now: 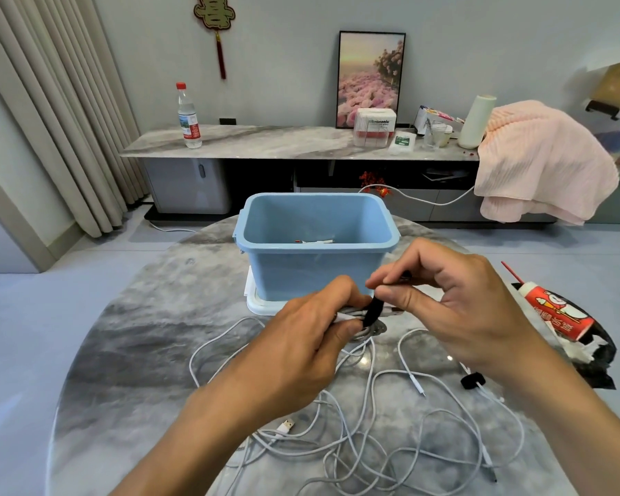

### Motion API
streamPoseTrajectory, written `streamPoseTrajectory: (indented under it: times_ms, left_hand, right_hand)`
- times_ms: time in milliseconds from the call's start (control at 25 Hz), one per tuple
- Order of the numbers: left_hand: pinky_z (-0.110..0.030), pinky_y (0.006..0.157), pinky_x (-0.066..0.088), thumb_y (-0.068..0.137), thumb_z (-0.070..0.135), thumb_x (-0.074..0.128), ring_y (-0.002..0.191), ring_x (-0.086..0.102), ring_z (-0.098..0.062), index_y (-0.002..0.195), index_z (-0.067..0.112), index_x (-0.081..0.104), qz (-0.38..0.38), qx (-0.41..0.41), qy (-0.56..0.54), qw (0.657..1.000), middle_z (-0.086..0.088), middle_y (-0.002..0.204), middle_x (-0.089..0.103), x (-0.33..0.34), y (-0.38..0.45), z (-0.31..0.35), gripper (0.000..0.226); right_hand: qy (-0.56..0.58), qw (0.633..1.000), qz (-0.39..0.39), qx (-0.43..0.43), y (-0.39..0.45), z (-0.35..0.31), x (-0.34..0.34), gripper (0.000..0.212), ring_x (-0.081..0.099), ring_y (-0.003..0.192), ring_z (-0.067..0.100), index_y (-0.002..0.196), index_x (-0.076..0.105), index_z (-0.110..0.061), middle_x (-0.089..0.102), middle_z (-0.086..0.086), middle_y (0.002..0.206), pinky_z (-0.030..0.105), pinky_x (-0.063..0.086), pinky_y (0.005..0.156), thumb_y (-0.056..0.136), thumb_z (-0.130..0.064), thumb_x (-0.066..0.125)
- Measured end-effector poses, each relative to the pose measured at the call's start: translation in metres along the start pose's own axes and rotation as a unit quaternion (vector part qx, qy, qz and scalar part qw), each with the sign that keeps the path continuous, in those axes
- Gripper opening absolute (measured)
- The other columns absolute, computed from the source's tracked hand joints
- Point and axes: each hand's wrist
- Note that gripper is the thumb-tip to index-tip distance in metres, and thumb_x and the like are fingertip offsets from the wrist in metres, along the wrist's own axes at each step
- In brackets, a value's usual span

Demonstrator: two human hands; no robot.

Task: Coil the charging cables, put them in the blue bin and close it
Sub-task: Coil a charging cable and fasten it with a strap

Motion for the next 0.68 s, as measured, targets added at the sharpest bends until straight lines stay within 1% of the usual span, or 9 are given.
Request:
streamPoseTrajectory:
  times_ms: [80, 160, 280, 400, 480, 520, 600, 640, 680]
  left_hand:
    - [-0.032, 0.078, 0.049, 0.098, 0.019, 0.051, 0.094, 0.060, -0.008, 0.102, 0.019, 0.046, -0.010, 0.015, 0.000, 1.000, 0.012, 0.108, 0.066, -0.003, 0.000, 0.002, 0.006]
    - [-0.023, 0.072, 0.044, 0.097, 0.017, 0.053, 0.086, 0.056, -0.002, 0.100, 0.015, 0.046, -0.011, 0.030, -0.007, 0.999, 0.014, 0.104, 0.065, -0.006, 0.000, 0.004, 0.008]
    - [-0.017, 0.066, 0.037, 0.097, 0.016, 0.054, 0.078, 0.051, 0.000, 0.099, 0.016, 0.046, -0.018, 0.043, -0.003, 0.999, 0.016, 0.095, 0.062, -0.007, -0.002, 0.007, 0.008]
    - [-0.013, 0.068, 0.038, 0.097, 0.019, 0.053, 0.080, 0.054, 0.000, 0.100, 0.020, 0.046, -0.027, 0.035, -0.030, 0.999, 0.023, 0.094, 0.059, -0.006, -0.005, 0.010, 0.008]
    - [-0.020, 0.071, 0.044, 0.096, 0.019, 0.054, 0.083, 0.057, -0.007, 0.102, 0.019, 0.048, -0.033, 0.028, -0.068, 0.997, 0.023, 0.095, 0.060, -0.006, -0.006, 0.011, 0.008]
    - [-0.028, 0.074, 0.048, 0.096, 0.021, 0.054, 0.084, 0.058, -0.013, 0.102, 0.020, 0.048, -0.038, 0.020, -0.092, 0.995, 0.020, 0.096, 0.062, -0.006, -0.007, 0.012, 0.008]
    - [-0.047, 0.080, 0.050, 0.094, 0.025, 0.055, 0.086, 0.059, -0.026, 0.100, 0.024, 0.049, -0.049, -0.011, -0.156, 0.986, 0.007, 0.097, 0.064, -0.006, -0.007, 0.013, 0.008]
    - [-0.052, 0.080, 0.049, 0.094, 0.025, 0.056, 0.086, 0.059, -0.029, 0.099, 0.025, 0.049, -0.051, -0.026, -0.174, 0.983, 0.004, 0.098, 0.064, -0.006, -0.007, 0.012, 0.008]
    - [-0.053, 0.080, 0.049, 0.093, 0.024, 0.056, 0.086, 0.058, -0.029, 0.098, 0.026, 0.049, -0.049, -0.034, -0.173, 0.983, 0.003, 0.098, 0.064, -0.005, -0.007, 0.011, 0.008]
  right_hand:
    - [0.093, 0.994, -0.008, 0.057, 0.002, 0.000, 0.002, 0.011, 0.072, 0.080, 0.016, 0.083, 0.062, -0.017, 0.076, 0.005, 0.089, 0.023, 0.054, 0.070, 0.079, -0.021, 0.072]
    - [0.169, 0.981, -0.015, 0.096, 0.004, 0.001, 0.003, 0.013, 0.071, 0.072, 0.018, 0.082, 0.060, -0.010, 0.075, 0.015, 0.082, 0.020, 0.052, 0.065, 0.077, -0.016, 0.071]
    - [0.218, 0.965, -0.043, 0.136, 0.005, 0.001, 0.001, 0.013, 0.065, 0.062, 0.010, 0.080, 0.059, -0.006, 0.071, 0.008, 0.069, 0.016, 0.048, 0.057, 0.075, -0.011, 0.069]
    - [0.244, 0.952, -0.083, 0.167, 0.006, 0.002, -0.001, 0.006, 0.062, 0.062, 0.011, 0.074, 0.064, -0.014, 0.069, 0.003, 0.068, 0.017, 0.047, 0.057, 0.075, -0.010, 0.069]
    - [0.257, 0.945, -0.096, 0.177, 0.006, -0.002, -0.001, 0.008, 0.058, 0.060, 0.011, 0.071, 0.068, -0.021, 0.067, 0.003, 0.067, 0.018, 0.045, 0.054, 0.073, -0.014, 0.070]
    - [0.262, 0.943, -0.100, 0.178, 0.006, -0.003, -0.001, 0.009, 0.055, 0.057, 0.011, 0.070, 0.068, -0.023, 0.065, 0.003, 0.065, 0.018, 0.043, 0.050, 0.073, -0.015, 0.070]
    - [0.248, 0.949, -0.095, 0.171, 0.005, -0.005, -0.002, 0.009, 0.049, 0.055, 0.017, 0.071, 0.067, -0.022, 0.064, 0.003, 0.064, 0.020, 0.039, 0.043, 0.076, -0.015, 0.070]
    - [0.234, 0.953, -0.088, 0.169, 0.005, -0.005, -0.002, 0.008, 0.048, 0.055, 0.022, 0.073, 0.066, -0.020, 0.065, 0.005, 0.065, 0.022, 0.038, 0.042, 0.076, -0.016, 0.071]
    - [0.222, 0.956, -0.085, 0.171, 0.005, -0.004, -0.002, 0.009, 0.047, 0.056, 0.023, 0.074, 0.065, -0.017, 0.066, 0.006, 0.065, 0.024, 0.038, 0.042, 0.076, -0.017, 0.074]
Point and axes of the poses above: each hand's wrist, its own y-axis towards the middle knuckle, its own x-axis out of the palm, z = x × y
